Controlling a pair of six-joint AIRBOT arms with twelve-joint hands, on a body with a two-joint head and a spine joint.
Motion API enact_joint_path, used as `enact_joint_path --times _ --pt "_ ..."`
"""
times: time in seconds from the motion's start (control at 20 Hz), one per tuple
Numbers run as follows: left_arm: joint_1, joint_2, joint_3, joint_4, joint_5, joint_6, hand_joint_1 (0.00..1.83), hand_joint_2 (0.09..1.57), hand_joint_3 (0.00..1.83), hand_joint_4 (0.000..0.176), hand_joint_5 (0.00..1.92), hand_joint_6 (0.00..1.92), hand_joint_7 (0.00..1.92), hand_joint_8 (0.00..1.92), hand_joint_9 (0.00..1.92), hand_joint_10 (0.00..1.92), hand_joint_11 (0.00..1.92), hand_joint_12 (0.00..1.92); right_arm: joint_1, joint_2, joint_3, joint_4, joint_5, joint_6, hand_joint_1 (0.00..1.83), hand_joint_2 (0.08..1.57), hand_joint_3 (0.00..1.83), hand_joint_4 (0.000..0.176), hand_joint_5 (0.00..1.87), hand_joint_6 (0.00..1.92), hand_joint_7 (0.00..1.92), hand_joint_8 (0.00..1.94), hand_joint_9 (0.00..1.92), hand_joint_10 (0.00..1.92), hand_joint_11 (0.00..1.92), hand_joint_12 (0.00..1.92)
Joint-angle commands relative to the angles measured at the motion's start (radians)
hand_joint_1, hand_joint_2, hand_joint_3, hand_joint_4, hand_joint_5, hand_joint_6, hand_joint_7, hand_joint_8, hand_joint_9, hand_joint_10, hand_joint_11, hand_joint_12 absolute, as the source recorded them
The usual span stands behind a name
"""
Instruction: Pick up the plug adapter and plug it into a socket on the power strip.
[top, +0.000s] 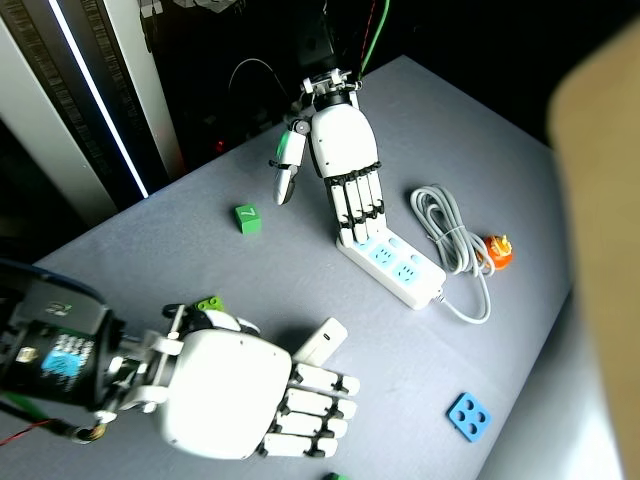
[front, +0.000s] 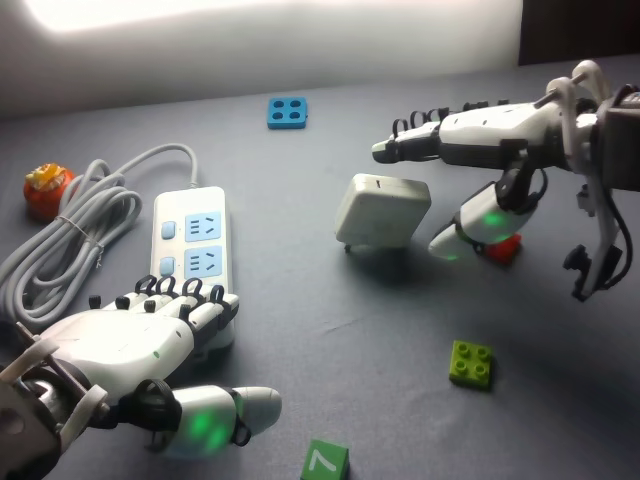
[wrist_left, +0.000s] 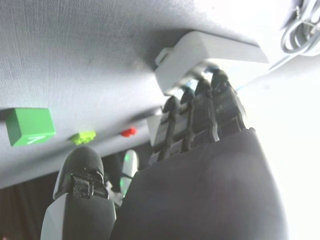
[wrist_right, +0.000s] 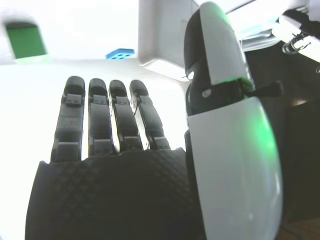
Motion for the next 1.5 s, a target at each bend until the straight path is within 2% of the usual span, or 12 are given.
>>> enact_joint_path --times 0.0,0.1,0.3,0.55,0.7,0.75,0.85,0.95,1.45 --pt "0.007 -0.003 -0.005 0.000 0.002 0.000 0.00 1.19 0.01 0.000 0.00 0.00 0.01 0.00 0.00 0.00 0.00 0.00 0.015 -0.002 0.013 0.004 0.092 0.001 1.12 1.06 0.00 0.000 0.20 0.02 0.14 0.01 0.11 0.02 0.00 0.46" --pt "0.006 -0.005 -0.007 0.000 0.015 0.012 0.00 1.19 0.01 0.000 0.00 0.00 0.01 0.00 0.00 0.00 0.00 0.00 0.018 -0.025 0.034 0.004 0.089 0.008 1.13 1.05 0.00 0.000 0.26 0.02 0.20 0.01 0.17 0.02 0.00 0.58" --pt "0.007 -0.009 -0.008 0.000 0.044 0.033 0.00 1.19 0.01 0.000 0.01 0.00 0.04 0.01 0.02 0.01 0.00 0.00 0.016 -0.054 0.044 0.005 0.097 0.020 1.11 1.06 0.00 0.000 0.31 0.01 0.27 0.01 0.22 0.02 0.00 0.69" --pt "0.005 -0.018 -0.006 0.000 0.055 0.039 0.00 1.20 0.01 0.000 0.01 0.00 0.03 0.01 0.01 0.00 0.00 0.00 0.023 -0.107 0.099 0.005 0.103 0.034 1.14 1.05 0.00 0.000 0.35 0.01 0.30 0.01 0.25 0.02 0.00 0.72" --pt "0.003 -0.019 -0.006 0.000 0.060 0.041 0.00 1.20 0.01 0.000 0.00 0.00 0.03 0.01 0.00 0.00 0.00 0.00 0.020 -0.128 0.115 0.005 0.111 0.035 1.16 1.06 0.00 0.000 0.36 0.01 0.31 0.01 0.26 0.01 0.00 0.68" --pt "0.002 -0.019 -0.006 0.000 0.062 0.041 0.00 1.20 0.01 0.000 0.00 0.00 0.02 0.00 0.00 0.00 0.00 0.00 0.015 -0.133 0.118 0.005 0.115 0.035 1.16 1.05 0.00 0.000 0.40 0.02 0.36 0.02 0.31 0.03 0.00 0.83" --pt "0.002 -0.019 -0.006 0.000 0.064 0.041 0.00 1.20 0.01 0.000 0.00 0.00 0.02 0.00 0.00 0.00 0.00 0.00 0.011 -0.140 0.124 0.004 0.121 0.035 1.15 1.05 0.00 0.000 0.45 0.03 0.41 0.02 0.36 0.04 0.00 0.98" --pt "0.002 -0.019 -0.006 0.000 0.073 0.044 0.00 1.20 0.01 0.000 0.01 0.00 0.04 0.01 0.01 0.01 0.00 0.00 0.009 -0.150 0.134 0.004 0.132 0.035 1.13 1.05 0.00 0.000 0.49 0.02 0.46 0.02 0.40 0.04 0.00 1.05" --pt "0.001 -0.019 -0.008 -0.009 0.075 0.045 0.00 1.20 0.00 0.000 0.00 0.00 0.02 0.00 0.01 0.00 0.00 0.00 -0.015 -0.188 0.186 0.004 0.142 0.031 1.12 1.04 0.00 0.000 0.51 0.01 0.49 0.01 0.43 0.03 0.00 1.10"
